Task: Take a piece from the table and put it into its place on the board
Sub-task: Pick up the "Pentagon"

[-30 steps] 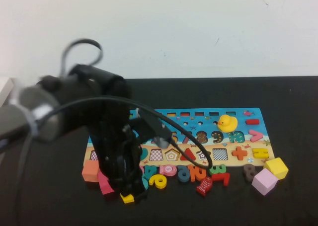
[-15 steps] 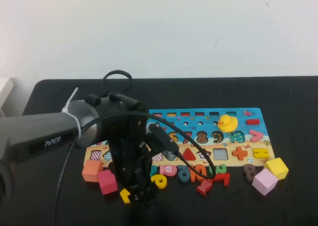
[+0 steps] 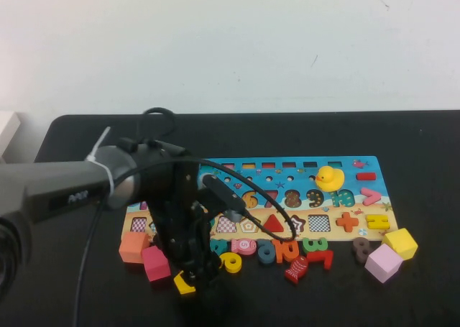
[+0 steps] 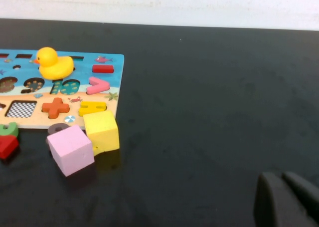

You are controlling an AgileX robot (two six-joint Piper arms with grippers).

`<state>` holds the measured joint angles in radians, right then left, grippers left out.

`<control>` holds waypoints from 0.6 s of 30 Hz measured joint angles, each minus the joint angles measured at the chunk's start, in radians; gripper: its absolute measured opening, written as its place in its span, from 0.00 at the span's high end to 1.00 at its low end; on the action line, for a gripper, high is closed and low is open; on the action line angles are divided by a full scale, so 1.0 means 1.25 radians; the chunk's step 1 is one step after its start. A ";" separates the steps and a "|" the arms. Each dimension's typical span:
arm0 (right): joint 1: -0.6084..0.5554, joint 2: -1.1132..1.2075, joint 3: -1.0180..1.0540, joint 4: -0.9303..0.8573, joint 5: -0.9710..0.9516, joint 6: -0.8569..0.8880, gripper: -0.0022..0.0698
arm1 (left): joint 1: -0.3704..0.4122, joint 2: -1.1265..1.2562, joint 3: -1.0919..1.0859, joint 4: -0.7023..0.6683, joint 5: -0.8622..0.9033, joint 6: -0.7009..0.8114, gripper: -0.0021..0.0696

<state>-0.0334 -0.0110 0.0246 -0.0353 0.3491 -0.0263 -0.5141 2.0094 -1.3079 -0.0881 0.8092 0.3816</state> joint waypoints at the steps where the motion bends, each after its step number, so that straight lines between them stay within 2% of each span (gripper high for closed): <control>1: 0.000 0.000 0.000 0.000 0.000 0.000 0.94 | 0.009 0.000 0.000 -0.012 -0.002 0.004 0.34; 8: 0.000 0.000 0.000 0.000 0.000 0.000 0.94 | 0.030 0.003 0.000 -0.079 -0.011 0.061 0.34; 18: 0.000 0.000 0.000 0.000 0.000 0.000 0.94 | 0.031 0.045 -0.005 -0.079 0.001 0.069 0.35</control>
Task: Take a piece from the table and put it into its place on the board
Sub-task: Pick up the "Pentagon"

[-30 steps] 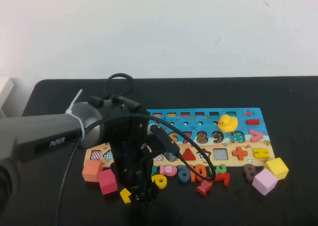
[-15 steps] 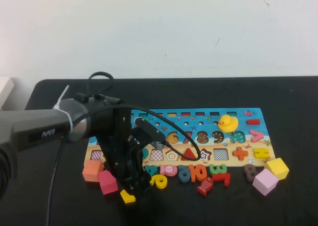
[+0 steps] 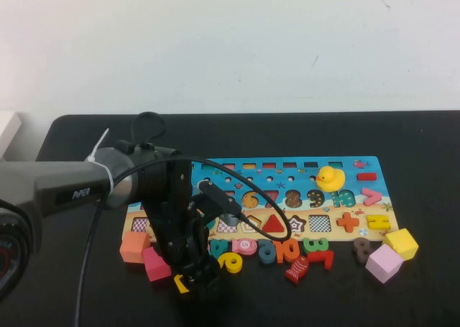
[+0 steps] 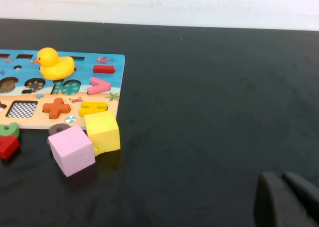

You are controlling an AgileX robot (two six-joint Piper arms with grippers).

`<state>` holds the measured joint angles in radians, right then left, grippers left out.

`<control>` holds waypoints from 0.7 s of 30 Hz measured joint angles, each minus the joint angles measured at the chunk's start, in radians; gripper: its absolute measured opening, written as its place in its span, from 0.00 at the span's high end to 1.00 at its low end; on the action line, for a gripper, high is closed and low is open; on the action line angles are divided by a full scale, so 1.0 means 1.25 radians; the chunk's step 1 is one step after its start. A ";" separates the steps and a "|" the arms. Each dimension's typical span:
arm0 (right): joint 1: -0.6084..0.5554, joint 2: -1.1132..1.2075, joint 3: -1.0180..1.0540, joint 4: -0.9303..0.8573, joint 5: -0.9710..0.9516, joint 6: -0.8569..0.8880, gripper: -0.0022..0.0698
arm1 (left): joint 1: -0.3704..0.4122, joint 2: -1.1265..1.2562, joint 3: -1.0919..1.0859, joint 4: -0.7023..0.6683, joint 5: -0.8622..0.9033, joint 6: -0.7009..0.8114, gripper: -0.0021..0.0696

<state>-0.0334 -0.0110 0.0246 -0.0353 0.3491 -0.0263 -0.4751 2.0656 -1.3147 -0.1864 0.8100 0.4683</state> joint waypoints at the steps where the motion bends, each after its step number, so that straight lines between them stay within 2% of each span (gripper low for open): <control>1: 0.000 0.000 0.000 0.000 0.000 0.000 0.94 | 0.000 0.000 0.000 0.001 0.000 0.000 0.35; 21: 0.000 0.000 0.000 0.000 0.000 0.000 0.94 | 0.000 0.021 0.000 0.061 -0.016 -0.047 0.35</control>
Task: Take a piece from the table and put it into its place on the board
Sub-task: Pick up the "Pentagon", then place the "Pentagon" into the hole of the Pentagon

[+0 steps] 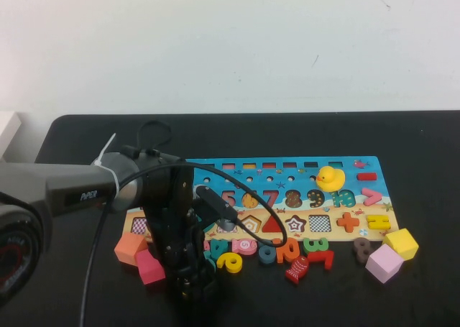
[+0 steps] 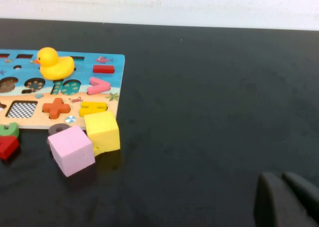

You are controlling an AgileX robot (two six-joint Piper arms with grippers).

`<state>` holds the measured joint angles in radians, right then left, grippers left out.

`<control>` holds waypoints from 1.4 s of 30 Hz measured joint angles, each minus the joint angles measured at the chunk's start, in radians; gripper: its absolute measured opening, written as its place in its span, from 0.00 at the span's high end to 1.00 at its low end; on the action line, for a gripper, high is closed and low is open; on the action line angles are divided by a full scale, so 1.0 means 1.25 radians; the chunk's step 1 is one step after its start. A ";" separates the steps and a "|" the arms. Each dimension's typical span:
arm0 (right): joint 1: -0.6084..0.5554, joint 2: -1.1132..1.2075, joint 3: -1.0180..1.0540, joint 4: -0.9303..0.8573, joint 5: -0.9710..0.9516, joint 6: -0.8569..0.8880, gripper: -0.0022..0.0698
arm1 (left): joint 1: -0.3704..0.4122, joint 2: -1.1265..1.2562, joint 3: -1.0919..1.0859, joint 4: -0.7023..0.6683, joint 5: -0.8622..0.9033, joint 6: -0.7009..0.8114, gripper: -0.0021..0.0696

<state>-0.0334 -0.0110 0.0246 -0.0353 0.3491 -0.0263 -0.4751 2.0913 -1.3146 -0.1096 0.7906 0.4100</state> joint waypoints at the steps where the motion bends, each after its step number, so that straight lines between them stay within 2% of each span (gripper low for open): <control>1: 0.000 0.000 0.000 0.000 0.000 0.000 0.94 | 0.000 0.000 0.000 -0.005 0.000 0.002 0.35; 5: 0.000 0.000 0.000 0.000 0.000 0.000 0.94 | 0.000 0.000 0.000 -0.019 0.000 0.003 0.36; 8: 0.000 0.000 0.000 0.000 0.000 0.000 0.94 | 0.000 0.000 0.000 -0.019 0.000 0.003 0.44; 10: 0.000 0.000 0.000 0.000 0.000 0.000 0.94 | 0.000 0.000 0.000 -0.020 0.000 0.004 0.53; 11: 0.000 0.000 0.000 0.000 0.000 0.000 0.94 | 0.000 0.000 0.000 -0.020 0.000 0.004 0.54; 20: 0.000 0.000 0.000 0.000 0.000 0.000 0.94 | 0.000 -0.007 0.000 -0.022 0.023 0.004 0.54; 29: 0.000 0.000 0.000 0.000 0.000 0.000 0.94 | 0.000 -0.127 -0.001 -0.022 0.036 0.004 0.54; 42: 0.000 0.000 0.000 0.000 0.000 0.000 0.94 | 0.000 -0.098 -0.205 -0.029 0.082 0.020 0.54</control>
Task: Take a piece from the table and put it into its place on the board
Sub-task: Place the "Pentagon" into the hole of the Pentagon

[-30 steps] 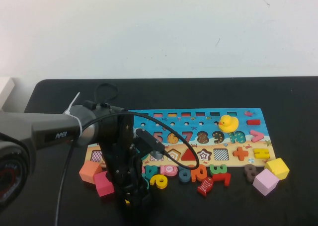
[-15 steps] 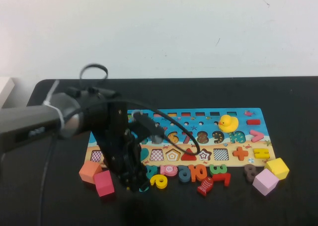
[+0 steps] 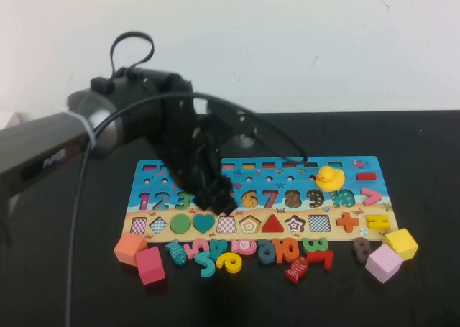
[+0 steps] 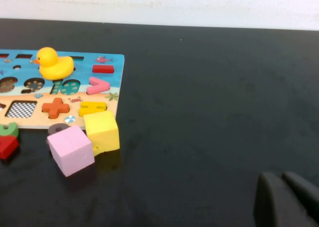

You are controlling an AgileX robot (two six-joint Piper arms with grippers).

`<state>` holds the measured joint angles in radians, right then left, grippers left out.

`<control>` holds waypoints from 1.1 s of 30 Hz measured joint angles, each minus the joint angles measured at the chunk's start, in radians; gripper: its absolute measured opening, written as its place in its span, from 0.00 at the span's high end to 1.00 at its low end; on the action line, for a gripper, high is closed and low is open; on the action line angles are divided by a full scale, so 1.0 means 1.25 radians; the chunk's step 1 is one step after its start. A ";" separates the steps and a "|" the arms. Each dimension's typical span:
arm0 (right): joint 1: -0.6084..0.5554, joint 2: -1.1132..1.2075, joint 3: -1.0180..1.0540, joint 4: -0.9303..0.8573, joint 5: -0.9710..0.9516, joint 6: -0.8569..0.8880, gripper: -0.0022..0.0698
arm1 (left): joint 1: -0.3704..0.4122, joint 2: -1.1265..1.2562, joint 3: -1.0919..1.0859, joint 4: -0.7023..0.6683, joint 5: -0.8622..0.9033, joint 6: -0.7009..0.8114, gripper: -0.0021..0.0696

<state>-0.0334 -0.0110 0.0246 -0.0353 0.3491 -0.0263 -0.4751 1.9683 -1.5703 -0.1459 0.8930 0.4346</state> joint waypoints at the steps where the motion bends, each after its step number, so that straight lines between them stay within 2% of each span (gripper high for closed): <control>1: 0.000 0.000 0.000 0.000 0.000 0.000 0.94 | 0.000 0.013 -0.024 -0.005 0.006 0.000 0.54; 8: 0.000 0.000 0.000 0.000 0.000 0.000 0.94 | -0.005 0.139 -0.181 -0.031 0.095 0.009 0.54; 13: 0.000 0.000 0.000 0.000 0.000 0.000 0.94 | -0.027 0.226 -0.265 -0.027 0.130 0.068 0.54; 22: 0.000 0.000 0.000 0.000 0.000 0.000 0.94 | -0.048 0.295 -0.294 -0.026 0.118 0.325 0.54; 33: 0.000 0.000 0.000 0.000 0.000 0.000 0.94 | -0.048 0.305 -0.301 -0.015 0.023 0.412 0.54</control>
<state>-0.0334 -0.0110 0.0246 -0.0353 0.3491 -0.0263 -0.5355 2.3501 -1.9461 -0.1647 0.9220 0.9498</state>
